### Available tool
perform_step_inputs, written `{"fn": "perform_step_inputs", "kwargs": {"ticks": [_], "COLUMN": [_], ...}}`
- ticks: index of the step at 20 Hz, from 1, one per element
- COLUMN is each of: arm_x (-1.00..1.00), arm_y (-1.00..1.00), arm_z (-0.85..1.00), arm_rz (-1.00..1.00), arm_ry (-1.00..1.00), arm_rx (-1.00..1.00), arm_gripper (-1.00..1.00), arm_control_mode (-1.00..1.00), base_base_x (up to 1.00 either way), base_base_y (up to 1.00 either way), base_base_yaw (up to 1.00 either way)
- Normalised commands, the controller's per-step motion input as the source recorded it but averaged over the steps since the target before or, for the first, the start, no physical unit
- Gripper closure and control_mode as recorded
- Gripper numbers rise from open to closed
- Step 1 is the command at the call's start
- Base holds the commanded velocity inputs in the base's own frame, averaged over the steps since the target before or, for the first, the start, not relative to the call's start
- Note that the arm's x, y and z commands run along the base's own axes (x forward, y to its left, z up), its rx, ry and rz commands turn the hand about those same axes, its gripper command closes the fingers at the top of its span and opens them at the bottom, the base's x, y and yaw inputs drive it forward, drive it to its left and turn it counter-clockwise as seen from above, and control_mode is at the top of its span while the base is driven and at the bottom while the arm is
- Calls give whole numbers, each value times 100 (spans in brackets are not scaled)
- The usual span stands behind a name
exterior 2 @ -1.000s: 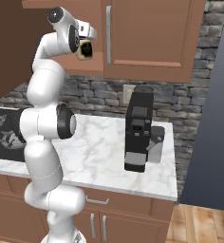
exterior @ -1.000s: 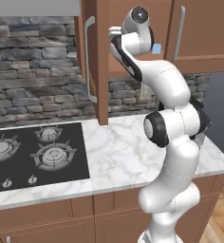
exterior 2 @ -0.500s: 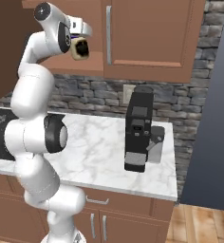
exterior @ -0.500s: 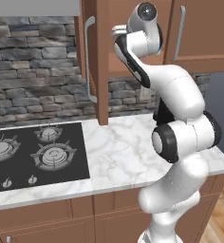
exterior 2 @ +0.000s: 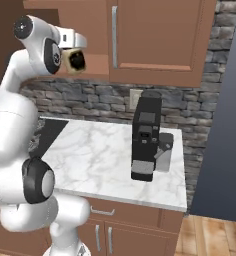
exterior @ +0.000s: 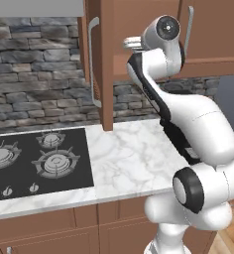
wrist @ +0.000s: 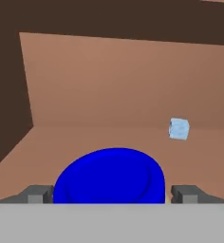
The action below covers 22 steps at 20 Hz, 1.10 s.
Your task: The dining table condiment station is running low on mayonnaise. Refill the condiment station by opening the cabinet and taking the mayonnaise from the cabinet and placing it on the dining table.
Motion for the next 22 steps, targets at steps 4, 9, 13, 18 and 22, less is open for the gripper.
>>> {"fn": "perform_step_inputs", "kwargs": {"ticks": [4, 9, 13, 18, 22], "arm_x": [-100, -100, -100, -100, -100], "arm_y": [-6, -20, -24, -7, -22], "arm_z": [17, 2, 1, -1, -3], "arm_rz": [0, 0, 6, 14, 21], "arm_ry": [12, 9, 2, 0, -2], "arm_rx": [0, 0, 3, 0, 0], "arm_gripper": [100, 100, 100, 100, 100], "arm_control_mode": [-100, -100, -100, -100, -100], "base_base_x": [0, 0, 0, 0, 0], "base_base_y": [0, 0, 0, 0, 0], "base_base_yaw": [0, 0, 0, 0, 0]}}
